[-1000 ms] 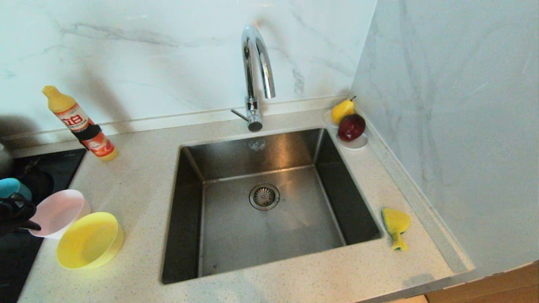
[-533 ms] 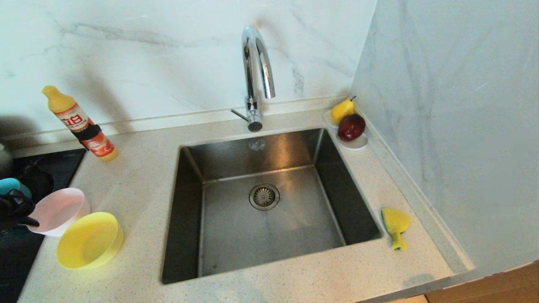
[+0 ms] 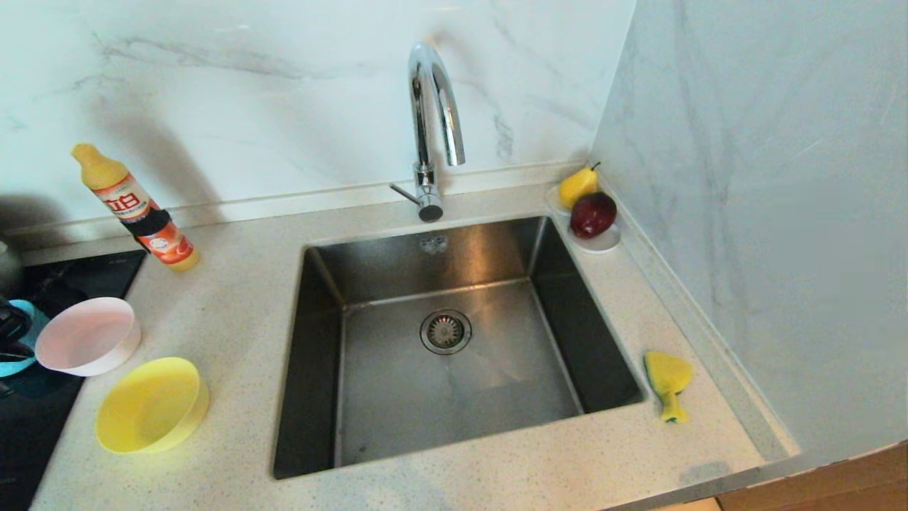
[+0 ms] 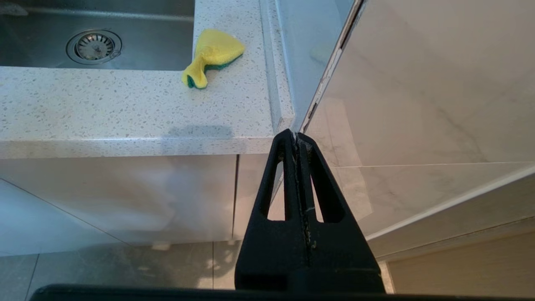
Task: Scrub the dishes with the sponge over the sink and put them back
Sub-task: Place the bowl on the bowl
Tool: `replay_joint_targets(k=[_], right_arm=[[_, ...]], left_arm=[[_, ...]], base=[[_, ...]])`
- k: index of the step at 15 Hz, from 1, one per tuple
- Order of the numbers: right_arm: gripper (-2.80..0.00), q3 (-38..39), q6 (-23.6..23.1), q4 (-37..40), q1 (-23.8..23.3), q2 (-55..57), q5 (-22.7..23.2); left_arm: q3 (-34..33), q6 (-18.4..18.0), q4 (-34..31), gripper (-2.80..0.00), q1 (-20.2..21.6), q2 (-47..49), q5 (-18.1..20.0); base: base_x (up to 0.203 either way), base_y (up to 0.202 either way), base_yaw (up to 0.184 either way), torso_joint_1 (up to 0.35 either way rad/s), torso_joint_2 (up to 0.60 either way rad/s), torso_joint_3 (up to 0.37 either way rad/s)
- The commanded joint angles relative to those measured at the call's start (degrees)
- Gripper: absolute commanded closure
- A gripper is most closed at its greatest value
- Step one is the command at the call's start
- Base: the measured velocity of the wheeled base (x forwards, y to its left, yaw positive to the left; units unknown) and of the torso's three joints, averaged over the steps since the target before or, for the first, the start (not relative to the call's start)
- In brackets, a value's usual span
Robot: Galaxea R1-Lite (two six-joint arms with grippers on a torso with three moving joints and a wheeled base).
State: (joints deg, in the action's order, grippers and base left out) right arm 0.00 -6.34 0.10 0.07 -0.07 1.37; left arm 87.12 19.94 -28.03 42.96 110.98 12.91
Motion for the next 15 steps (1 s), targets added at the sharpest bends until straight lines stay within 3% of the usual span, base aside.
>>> replay_joint_targets(k=[1,8,9,15], right_arm=[[0.00,0.0,0.0,0.0,0.0,0.0,0.0],[0.00,0.0,0.0,0.0,0.0,-0.1,0.0],[0.00,0.0,0.0,0.0,0.0,-0.1,0.0],[0.00,0.0,-0.1,0.0,0.0,0.0,0.0]], left_arm=[[0.1,0.1,-0.5,0.00,-0.1,-2.7,0.3],[-0.6,0.3,-1.0,0.00,0.0,0.0,-0.2],[-1.0,-0.2,-1.0,-2.80,0.0,0.2,-0.4],[-1.1,0.4,-0.5,-2.80,0.2,2.3,-0.4]], base=[[0.000,0.000,0.000,0.000,0.00,0.000],[0.000,0.000,0.000,0.000,0.00,0.000],[0.000,0.000,0.000,0.000,0.00,0.000],[0.000,0.000,0.000,0.000,0.00,0.000]])
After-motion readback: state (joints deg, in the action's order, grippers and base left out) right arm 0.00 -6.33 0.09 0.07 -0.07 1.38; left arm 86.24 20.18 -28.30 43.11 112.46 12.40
